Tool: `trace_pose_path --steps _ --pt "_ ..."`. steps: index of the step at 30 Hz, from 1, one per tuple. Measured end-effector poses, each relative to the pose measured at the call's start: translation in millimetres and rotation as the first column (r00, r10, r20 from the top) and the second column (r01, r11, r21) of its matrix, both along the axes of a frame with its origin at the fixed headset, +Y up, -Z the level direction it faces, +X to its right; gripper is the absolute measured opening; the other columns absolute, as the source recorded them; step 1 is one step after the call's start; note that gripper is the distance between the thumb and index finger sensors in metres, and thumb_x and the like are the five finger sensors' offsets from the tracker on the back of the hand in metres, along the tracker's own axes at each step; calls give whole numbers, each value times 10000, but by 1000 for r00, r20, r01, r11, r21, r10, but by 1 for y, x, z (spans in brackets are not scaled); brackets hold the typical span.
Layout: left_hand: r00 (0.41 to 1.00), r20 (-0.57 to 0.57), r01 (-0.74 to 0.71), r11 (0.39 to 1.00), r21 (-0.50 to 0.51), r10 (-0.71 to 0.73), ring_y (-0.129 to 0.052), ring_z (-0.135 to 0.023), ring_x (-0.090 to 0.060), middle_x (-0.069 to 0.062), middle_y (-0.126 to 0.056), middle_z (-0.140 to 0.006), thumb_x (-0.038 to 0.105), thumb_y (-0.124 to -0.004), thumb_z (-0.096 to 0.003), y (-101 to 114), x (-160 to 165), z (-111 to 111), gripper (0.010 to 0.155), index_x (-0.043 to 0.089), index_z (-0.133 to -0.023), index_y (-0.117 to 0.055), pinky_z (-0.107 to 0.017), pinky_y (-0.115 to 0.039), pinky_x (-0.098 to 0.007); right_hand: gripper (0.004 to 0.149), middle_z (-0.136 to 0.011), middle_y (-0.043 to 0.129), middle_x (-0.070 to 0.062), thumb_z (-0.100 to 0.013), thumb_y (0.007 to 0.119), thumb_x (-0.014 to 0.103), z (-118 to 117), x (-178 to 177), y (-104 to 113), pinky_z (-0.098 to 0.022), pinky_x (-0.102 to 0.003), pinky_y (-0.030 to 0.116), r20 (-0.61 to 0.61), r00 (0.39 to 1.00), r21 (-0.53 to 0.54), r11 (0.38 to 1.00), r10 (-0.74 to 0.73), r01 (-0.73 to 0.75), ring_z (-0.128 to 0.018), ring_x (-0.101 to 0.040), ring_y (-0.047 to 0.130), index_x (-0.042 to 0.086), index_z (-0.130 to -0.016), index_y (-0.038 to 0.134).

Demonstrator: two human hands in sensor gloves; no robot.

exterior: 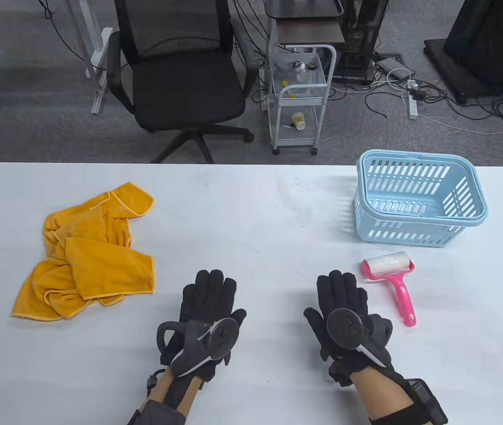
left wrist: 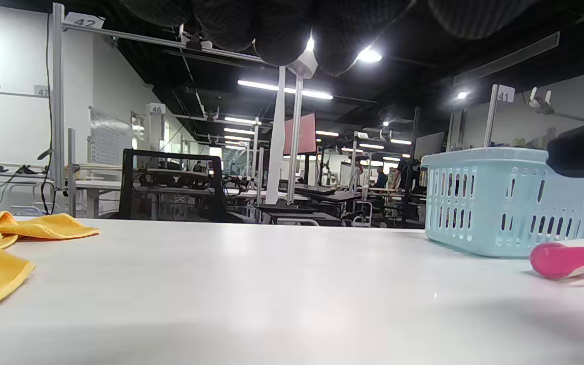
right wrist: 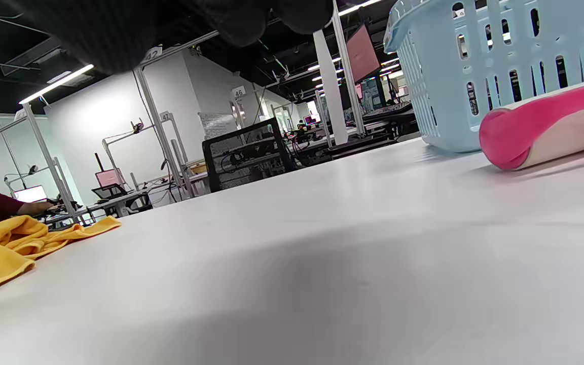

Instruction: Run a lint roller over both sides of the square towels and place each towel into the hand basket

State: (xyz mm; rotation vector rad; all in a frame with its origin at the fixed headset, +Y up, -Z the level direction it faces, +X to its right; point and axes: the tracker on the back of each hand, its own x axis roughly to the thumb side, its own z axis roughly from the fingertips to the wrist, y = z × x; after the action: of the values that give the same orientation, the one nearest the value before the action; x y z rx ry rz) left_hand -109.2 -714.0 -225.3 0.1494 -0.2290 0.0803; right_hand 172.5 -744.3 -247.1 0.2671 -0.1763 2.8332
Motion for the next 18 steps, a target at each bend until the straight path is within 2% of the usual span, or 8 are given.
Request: trace_pose_path --steps 7,11,15,18 --pt "1000 -2 3 998 -62 -3 -505 -1100 -449 -119 -496 -1188 560 -603 -495 -9 0 -5 636 277 -1064 -581 -737 -482 -631 736 -1139 345 -184 -537 637 538 2 -1 3 -673 -679 398 -13 1000 18 1000 0 1 -1020 -466 250 131 -1106 409" --pt "998 -41 -46 988 -150 40 -547 -1098 -447 -110 -518 -1187 559 -654 -495 -19 -12 -18 633 285 -1062 -588 -742 -508 -632 741 -1139 350 -186 -534 642 542 2 -1 3 -673 -678 400 -23 1000 18 1000 -4 4 -1021 -465 254 131 -1107 413" --pt "988 -122 55 958 -282 -93 -542 -1106 -431 -96 -502 -1193 541 -708 -489 -24 -51 -42 641 299 -1064 -564 -750 -512 -621 743 -1138 356 -185 -532 648 546 2 -1 3 -673 -677 403 -26 1000 16 1000 -7 8 -1021 -464 257 135 -1106 417" --pt "933 -213 208 918 -337 -289 -531 -1116 -420 -75 -489 -1199 529 -779 -465 -23 -103 -61 677 315 -1064 -545 -759 -503 -614 748 -1139 357 -185 -532 651 552 2 -2 3 -673 -677 404 -28 1000 10 1000 -9 10 -1021 -465 258 136 -1108 418"
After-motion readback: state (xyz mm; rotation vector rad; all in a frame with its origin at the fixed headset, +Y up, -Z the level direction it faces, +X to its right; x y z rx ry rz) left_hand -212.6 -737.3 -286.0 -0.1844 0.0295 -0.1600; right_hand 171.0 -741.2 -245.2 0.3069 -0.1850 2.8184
